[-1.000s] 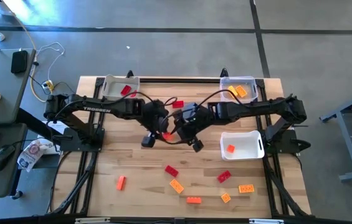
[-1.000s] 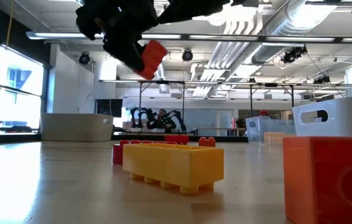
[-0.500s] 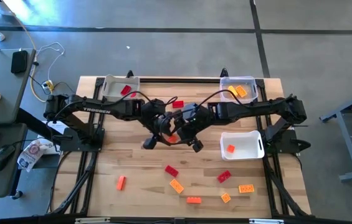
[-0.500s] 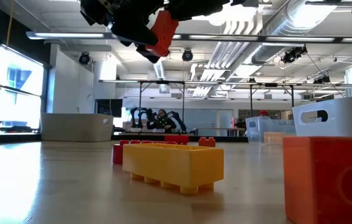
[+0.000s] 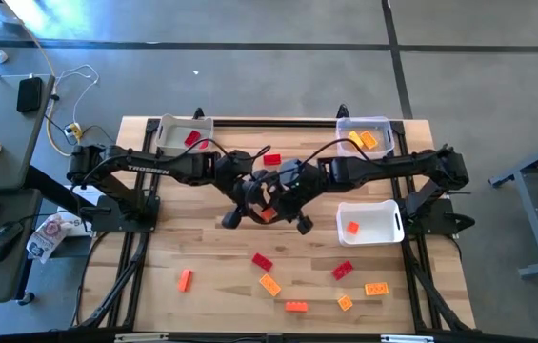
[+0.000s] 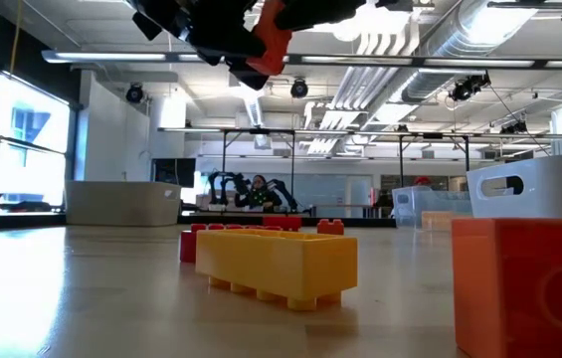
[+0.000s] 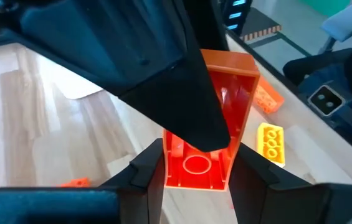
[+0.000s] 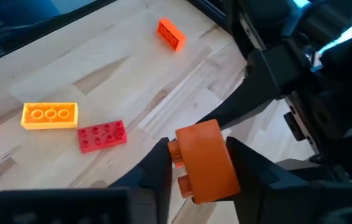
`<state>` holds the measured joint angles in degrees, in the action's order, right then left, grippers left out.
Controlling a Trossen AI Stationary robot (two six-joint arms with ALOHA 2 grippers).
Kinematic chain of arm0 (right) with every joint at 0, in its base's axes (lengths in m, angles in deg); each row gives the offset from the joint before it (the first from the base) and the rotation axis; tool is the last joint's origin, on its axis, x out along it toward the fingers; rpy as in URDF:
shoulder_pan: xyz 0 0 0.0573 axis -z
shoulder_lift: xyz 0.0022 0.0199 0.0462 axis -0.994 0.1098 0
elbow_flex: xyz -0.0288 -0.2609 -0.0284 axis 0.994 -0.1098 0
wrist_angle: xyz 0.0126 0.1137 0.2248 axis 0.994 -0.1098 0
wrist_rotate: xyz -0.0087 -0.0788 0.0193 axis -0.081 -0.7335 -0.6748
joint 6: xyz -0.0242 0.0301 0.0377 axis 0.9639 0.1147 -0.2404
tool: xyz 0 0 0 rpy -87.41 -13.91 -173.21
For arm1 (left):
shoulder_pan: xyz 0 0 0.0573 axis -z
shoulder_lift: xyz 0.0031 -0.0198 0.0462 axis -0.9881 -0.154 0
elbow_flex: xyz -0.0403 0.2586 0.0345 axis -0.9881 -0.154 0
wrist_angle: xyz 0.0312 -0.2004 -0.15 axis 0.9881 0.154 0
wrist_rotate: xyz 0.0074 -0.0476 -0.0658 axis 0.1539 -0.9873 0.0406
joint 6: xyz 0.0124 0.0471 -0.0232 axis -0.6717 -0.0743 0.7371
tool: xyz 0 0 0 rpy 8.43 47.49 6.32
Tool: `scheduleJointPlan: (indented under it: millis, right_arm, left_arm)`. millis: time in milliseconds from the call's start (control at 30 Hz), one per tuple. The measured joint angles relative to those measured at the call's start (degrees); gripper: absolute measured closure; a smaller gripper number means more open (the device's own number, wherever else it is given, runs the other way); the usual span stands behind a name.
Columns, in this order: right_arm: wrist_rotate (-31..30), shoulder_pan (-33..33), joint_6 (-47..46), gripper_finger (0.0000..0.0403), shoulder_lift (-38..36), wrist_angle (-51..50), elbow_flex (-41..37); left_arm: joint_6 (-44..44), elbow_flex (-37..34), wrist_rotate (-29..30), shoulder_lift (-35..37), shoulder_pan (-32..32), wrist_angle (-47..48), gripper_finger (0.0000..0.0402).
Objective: Sort & place blocks by color
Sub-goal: Put the orange game piece into the white bin
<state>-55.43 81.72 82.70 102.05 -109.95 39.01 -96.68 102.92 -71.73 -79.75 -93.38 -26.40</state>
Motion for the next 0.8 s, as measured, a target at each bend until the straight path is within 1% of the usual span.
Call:
scheduleJointPlan:
  millis: [133,233,300,367,467,600,700,800]
  right_arm:
    - [0.0,0.0,-0.2,0.0310,0.0,-0.2,0.0]
    - [-0.6,0.0,-1.6,0.0310,0.0,-0.4,0.0]
    - [-2.1,0.0,-3.8,0.0312,0.0,-0.7,0.0]
    - [-4.3,0.1,-5.2,0.0331,0.0,-1.9,0.0]
    - [-7.9,0.2,-8.5,0.0332,0.0,-4.0,0.0]
    - [-13.0,0.1,-13.4,0.0332,0.0,-9.4,0.0]
    - [-16.5,0.1,-18.5,0.0332,0.0,-14.5,0.0]
    - [-20.3,-0.1,-24.2,0.0332,0.0,-19.6,0.0]
  left_arm:
    - [-0.1,0.0,0.1,0.0,0.0,-0.1,0.0283]
    - [0.4,0.0,0.7,0.0,0.0,-0.2,0.0268]
    - [1.1,0.0,2.0,0.0,0.0,-0.1,0.0254]
    - [1.3,0.0,4.9,0.0,-0.1,0.5,0.0240]
    - [1.2,0.1,10.4,0.0,-0.1,1.2,0.0217]
    - [2.2,0.1,17.2,0.1,-0.1,3.4,0.0192]
    - [2.6,0.1,21.8,0.1,-0.1,5.4,0.0182]
    - [5.4,0.1,26.3,0.1,-0.1,7.7,0.0180]
